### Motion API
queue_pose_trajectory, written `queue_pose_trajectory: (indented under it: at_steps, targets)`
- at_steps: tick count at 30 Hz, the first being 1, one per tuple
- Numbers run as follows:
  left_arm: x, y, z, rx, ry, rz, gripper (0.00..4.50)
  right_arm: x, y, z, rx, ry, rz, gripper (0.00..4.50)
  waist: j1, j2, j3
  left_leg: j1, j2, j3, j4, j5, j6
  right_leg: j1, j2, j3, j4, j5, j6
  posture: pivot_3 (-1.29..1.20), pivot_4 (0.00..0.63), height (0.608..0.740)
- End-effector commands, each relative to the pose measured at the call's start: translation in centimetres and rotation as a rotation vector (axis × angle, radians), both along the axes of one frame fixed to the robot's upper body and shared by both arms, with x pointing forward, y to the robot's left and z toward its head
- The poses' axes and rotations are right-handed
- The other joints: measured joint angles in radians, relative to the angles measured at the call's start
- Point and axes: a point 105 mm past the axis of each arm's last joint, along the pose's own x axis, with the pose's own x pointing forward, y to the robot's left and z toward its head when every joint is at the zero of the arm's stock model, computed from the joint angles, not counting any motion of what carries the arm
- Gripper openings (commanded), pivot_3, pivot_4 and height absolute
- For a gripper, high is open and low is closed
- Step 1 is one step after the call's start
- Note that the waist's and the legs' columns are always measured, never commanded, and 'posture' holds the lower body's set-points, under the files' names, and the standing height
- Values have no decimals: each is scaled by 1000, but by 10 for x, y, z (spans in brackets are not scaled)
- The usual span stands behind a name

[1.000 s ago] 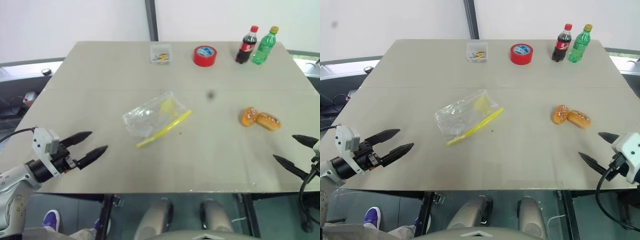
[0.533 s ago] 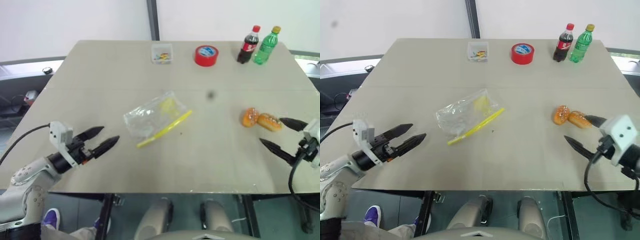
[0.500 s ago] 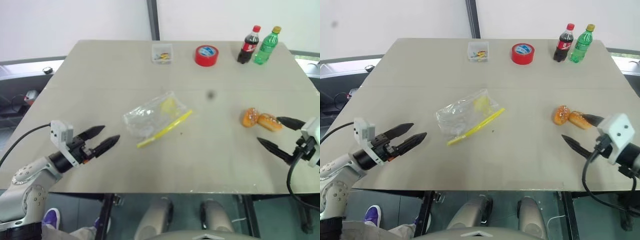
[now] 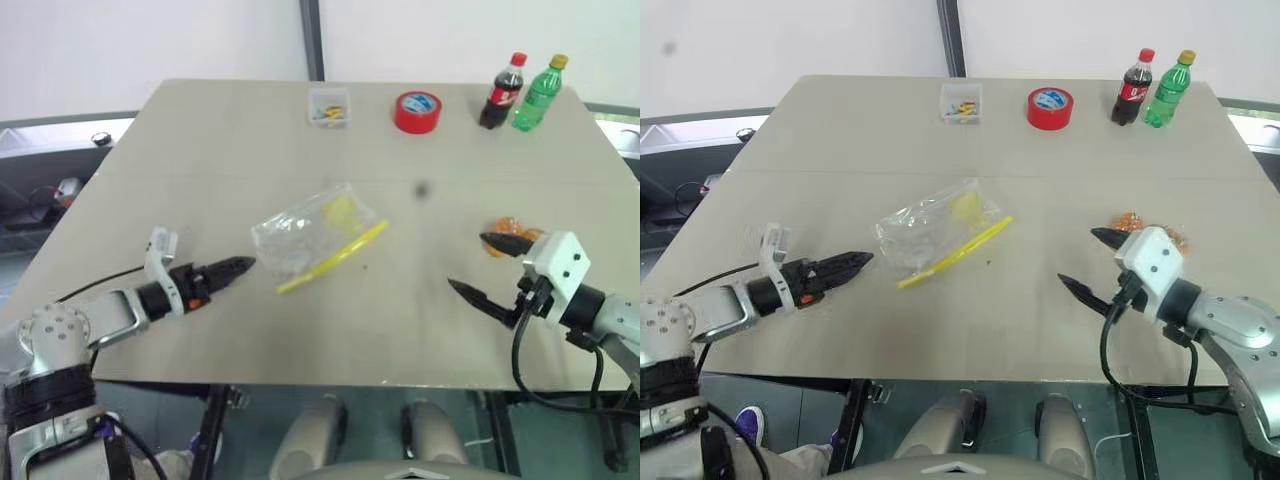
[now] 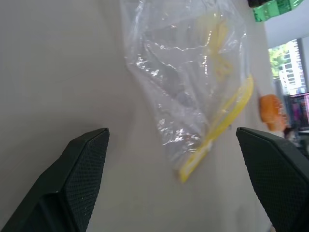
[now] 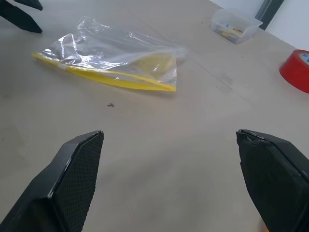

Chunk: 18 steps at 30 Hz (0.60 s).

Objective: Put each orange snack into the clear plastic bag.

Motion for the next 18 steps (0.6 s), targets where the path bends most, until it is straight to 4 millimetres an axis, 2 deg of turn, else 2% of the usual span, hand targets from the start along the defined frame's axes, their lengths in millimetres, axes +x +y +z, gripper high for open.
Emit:
queue_pose_trajectory:
  at_steps: [1, 3, 7, 10, 13, 15, 18]
  targets:
    - [8, -14, -8, -64, 114, -24, 4475, -6, 4, 10, -7, -51, -13, 4499, 0, 0, 0, 0, 0, 0, 0, 0, 0, 0, 0, 0, 0, 0, 0, 0, 150, 740]
    - [10, -25, -6, -53, 141, -59, 4475, -9, 3, 9, -12, -53, -30, 4499, -2, -1, -1, 0, -1, 0, 1, 0, -1, 0, 0, 0, 0, 0, 0, 0, 150, 740]
    - [12, -32, -7, -76, 166, -72, 4475, -15, 4, 9, -11, -54, -51, 4499, -6, -1, -1, 0, -1, 1, 1, 2, -4, 0, -1, 2, 1, 0, 0, 0, 150, 740]
    - [15, -41, -3, -196, 145, -82, 4475, -15, 5, 8, -6, -55, -59, 4499, -4, -1, -1, 0, -1, 1, 1, 2, -5, 0, -1, 2, 2, 0, 0, 0, 150, 740]
    - [3, -49, -4, -280, 101, -137, 4475, -13, 5, 6, -9, -52, -61, 4499, -4, -2, -2, 0, -1, 1, 1, 2, -4, 0, -1, 2, 1, 0, 0, 0, 150, 740]
    - [3, -45, -8, -349, 98, -106, 4475, -12, 5, 6, -10, -56, -64, 4499, -4, -2, -2, 0, -1, 2, 1, 2, -5, 0, -1, 3, 1, 0, 0, 0, 150, 740]
    - [-2, -48, -7, -353, 43, -109, 4475, -13, 5, 7, -10, -61, -67, 4499, -4, -2, -2, 0, -1, 1, 1, 2, -5, 0, -1, 2, 1, 0, 0, 0, 150, 740]
